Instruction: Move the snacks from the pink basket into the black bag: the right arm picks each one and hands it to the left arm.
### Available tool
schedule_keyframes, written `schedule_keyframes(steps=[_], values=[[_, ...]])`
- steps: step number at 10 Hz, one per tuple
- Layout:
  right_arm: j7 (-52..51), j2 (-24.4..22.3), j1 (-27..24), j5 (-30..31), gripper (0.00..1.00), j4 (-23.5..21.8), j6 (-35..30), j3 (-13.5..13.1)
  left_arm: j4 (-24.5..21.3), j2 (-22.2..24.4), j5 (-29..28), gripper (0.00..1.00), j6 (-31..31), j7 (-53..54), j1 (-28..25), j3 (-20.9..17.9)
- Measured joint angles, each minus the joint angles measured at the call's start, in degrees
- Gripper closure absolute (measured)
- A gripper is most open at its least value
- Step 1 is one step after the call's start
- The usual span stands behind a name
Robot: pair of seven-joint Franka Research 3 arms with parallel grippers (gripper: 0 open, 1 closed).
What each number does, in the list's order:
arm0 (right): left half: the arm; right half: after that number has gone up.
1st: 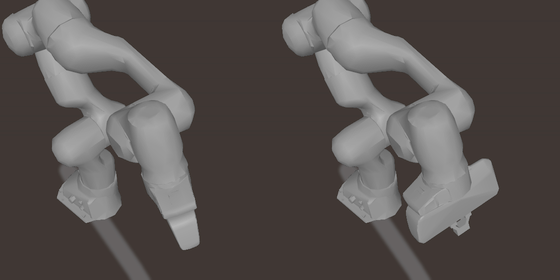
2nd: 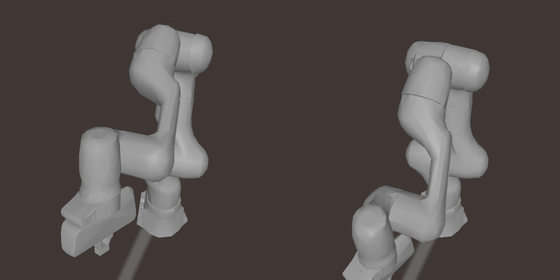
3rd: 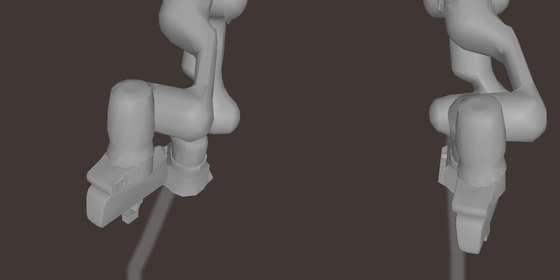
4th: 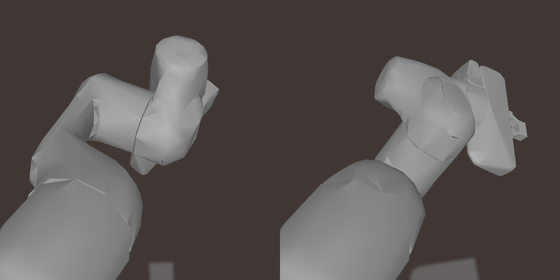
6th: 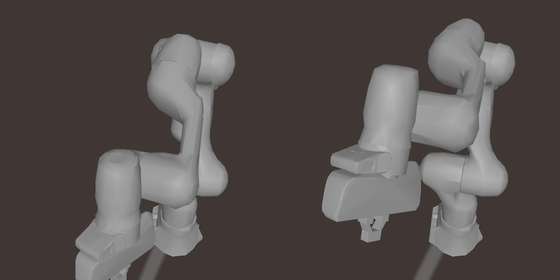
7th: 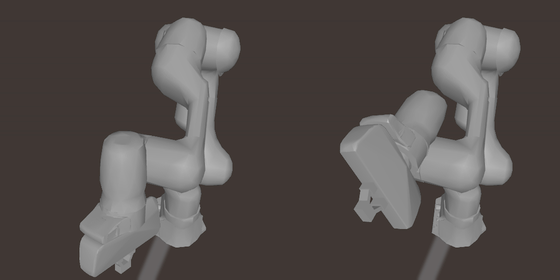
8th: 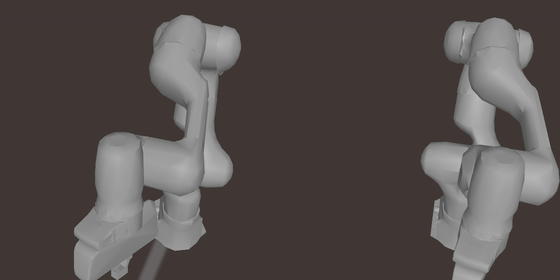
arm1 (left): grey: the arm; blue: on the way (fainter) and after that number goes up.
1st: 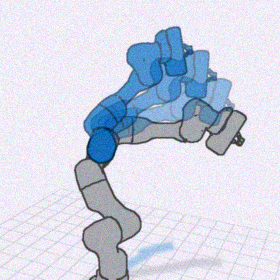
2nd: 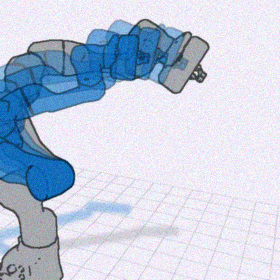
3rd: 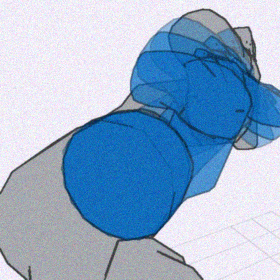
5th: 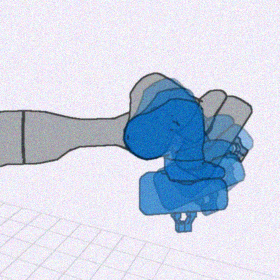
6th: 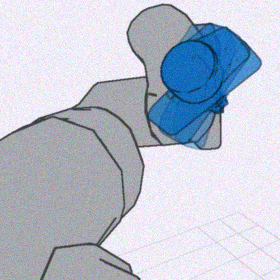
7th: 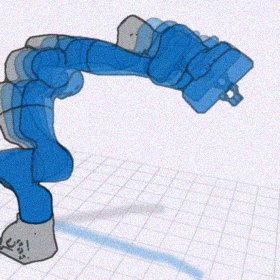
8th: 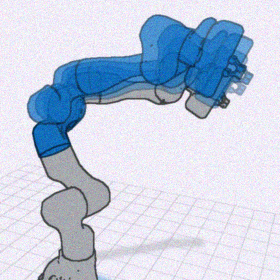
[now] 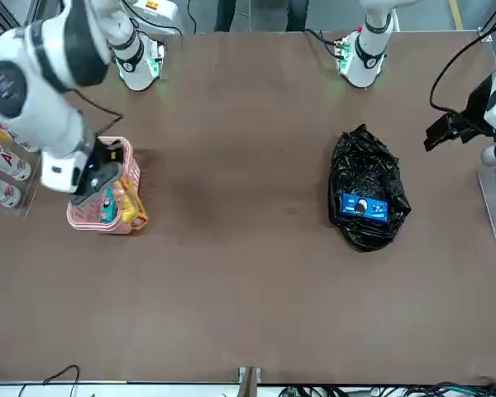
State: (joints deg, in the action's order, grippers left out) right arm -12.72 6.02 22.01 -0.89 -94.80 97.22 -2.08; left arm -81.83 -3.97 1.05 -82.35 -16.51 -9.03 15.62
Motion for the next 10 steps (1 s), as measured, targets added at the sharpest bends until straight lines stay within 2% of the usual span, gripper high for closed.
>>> schedule_keyframes(steps=[2, 4, 6, 10], values=[[7.0, 0.22, 9.58, 0.16, 0.77, 3.71, 2.23, 0.18, -0.01, -0.07, 2.63, 0.0, 0.06, -4.58, 0.3, 0.49], [7.42, 0.69, 14.52, 0.95, 0.77, 4.31, 6.99, 0.1, -0.07, -0.36, 3.74, 0.0, 0.13, -7.13, 0.67, 0.65], [7.41, 2.18, 19.82, 5.1, 0.77, 5.69, 9.2, 0.07, -0.08, -0.83, 6.25, 0.0, 0.15, -14.12, 0.76, 0.79], [7.37, 9.13, 29.16, 8.77, 0.77, 13.42, 10.8, 0.07, -0.1, -2.99, 9.21, 0.0, -0.6, -32.79, 3.32, 4.46]])
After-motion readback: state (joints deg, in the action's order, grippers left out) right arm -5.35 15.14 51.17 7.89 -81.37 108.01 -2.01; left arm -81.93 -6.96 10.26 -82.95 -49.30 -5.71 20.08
